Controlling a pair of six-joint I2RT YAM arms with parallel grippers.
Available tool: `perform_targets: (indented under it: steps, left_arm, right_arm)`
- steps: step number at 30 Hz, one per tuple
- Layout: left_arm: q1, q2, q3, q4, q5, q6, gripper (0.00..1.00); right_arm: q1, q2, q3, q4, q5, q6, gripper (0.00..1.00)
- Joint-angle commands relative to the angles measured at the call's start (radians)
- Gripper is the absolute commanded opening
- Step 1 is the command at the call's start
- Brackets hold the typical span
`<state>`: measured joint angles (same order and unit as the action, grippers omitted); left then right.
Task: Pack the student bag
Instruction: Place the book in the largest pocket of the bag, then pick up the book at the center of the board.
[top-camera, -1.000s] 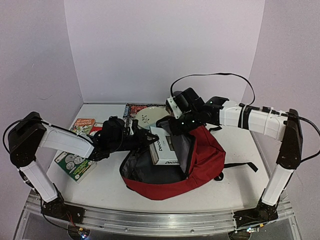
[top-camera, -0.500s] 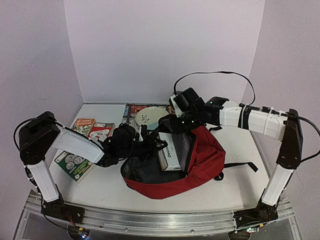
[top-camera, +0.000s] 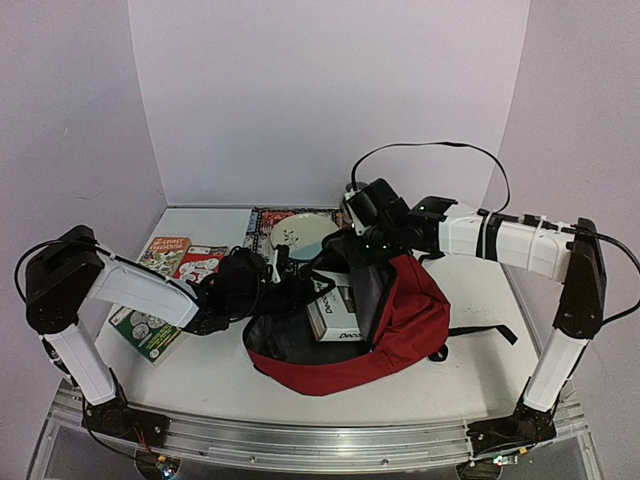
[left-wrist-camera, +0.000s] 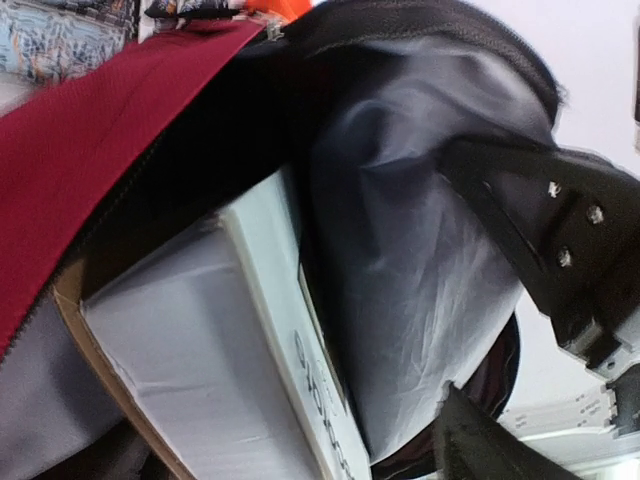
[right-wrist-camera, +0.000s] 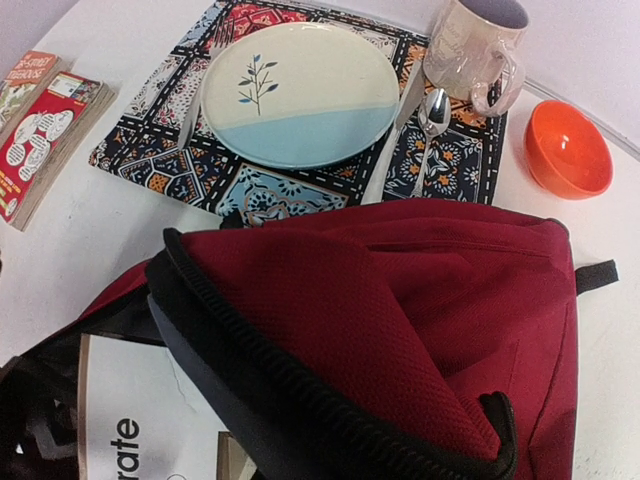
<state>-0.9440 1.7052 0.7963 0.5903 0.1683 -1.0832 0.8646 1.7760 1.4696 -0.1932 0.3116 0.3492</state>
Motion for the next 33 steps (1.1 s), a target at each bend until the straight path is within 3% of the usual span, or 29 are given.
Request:
perform_targets:
  steps: [1, 8, 13, 25, 33]
  left_arm:
    - [-0.007, -0.062, 0.036, -0.121, -0.032, 0.138, 0.99]
    - [-0.023, -0.097, 0.085, -0.336, -0.111, 0.266, 1.00]
    - [-0.065, -0.112, 0.174, -0.540, -0.270, 0.388, 0.99]
    - [-0.065, -0.251, 0.191, -0.724, -0.416, 0.432, 1.00]
    - [0.177, -0.361, 0.132, -0.841, -0.347, 0.408, 1.00]
  right_arm:
    - [0.001, -0.031, 0.002, 0.026, 0.059, -0.001, 0.05]
    - [0.001, -0.016, 0.010, 0.024, 0.061, -0.004, 0.05]
    - [0.000, 0.000, 0.018, 0.023, 0.063, -0.007, 0.06]
    - [-0.033, 0.035, -0.042, -0.009, 0.093, 0.002, 0.09]
    - [-0.034, 0.002, -0.119, -0.011, 0.071, -0.017, 0.13]
